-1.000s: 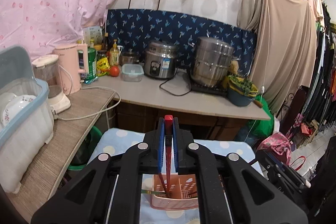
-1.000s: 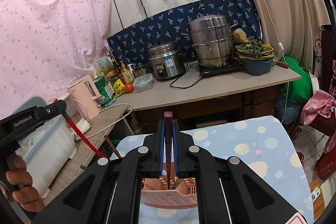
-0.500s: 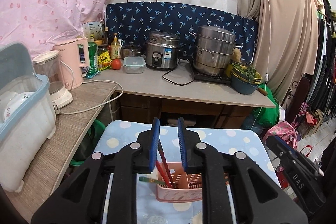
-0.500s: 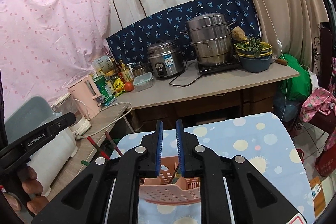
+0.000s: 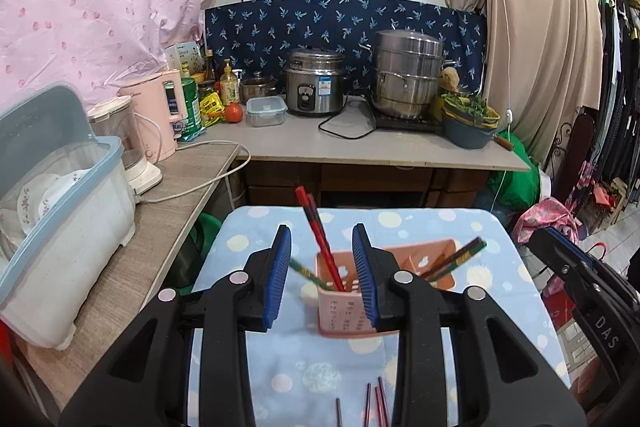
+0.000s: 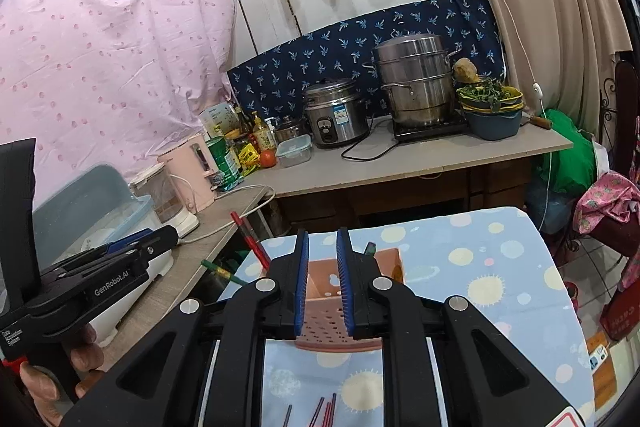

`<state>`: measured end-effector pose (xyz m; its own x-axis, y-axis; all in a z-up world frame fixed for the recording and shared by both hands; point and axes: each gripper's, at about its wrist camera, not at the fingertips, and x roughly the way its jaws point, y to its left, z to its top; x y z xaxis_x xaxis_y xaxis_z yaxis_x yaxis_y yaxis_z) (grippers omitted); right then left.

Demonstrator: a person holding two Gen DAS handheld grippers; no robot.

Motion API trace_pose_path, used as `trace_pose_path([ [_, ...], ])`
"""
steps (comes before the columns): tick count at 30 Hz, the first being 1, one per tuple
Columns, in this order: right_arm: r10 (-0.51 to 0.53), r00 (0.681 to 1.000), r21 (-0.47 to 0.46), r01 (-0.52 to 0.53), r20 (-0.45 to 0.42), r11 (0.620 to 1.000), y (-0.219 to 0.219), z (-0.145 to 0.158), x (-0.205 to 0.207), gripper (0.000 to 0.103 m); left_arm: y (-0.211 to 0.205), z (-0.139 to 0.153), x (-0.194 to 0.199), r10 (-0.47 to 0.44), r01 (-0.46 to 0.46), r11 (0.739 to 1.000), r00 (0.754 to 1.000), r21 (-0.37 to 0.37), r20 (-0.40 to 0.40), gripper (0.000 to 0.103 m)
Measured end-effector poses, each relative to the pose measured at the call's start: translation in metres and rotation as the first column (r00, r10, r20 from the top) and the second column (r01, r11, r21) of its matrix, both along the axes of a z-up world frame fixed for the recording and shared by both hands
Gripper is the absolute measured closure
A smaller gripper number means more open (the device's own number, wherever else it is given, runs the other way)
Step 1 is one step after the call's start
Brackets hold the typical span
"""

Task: Organize utensils
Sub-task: 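Insert both held chopsticks into the pink holder and open both tools, then move both open tools back over the remaining chopsticks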

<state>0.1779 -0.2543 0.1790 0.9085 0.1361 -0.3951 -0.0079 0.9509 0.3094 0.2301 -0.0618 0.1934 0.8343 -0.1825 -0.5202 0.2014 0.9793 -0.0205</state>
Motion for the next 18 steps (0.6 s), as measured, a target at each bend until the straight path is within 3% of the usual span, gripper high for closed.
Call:
trace_pose_path([
  [2, 0.007, 1.000, 0.000, -0.007, -0.006, 1.000, 0.003, -0.004, -0.011, 0.080, 0.003, -0.003, -0.007, 0.004, -0.004, 1.000, 1.000, 0.003, -0.010, 0.072],
  [18, 0.047, 0.995, -0.046, -0.052, -0.091, 0.998, 0.029, -0.046, -0.087, 0.080, 0.021, -0.050, -0.063, 0.019, -0.017, 0.999, 0.996, 0.028, -0.091, 0.072],
])
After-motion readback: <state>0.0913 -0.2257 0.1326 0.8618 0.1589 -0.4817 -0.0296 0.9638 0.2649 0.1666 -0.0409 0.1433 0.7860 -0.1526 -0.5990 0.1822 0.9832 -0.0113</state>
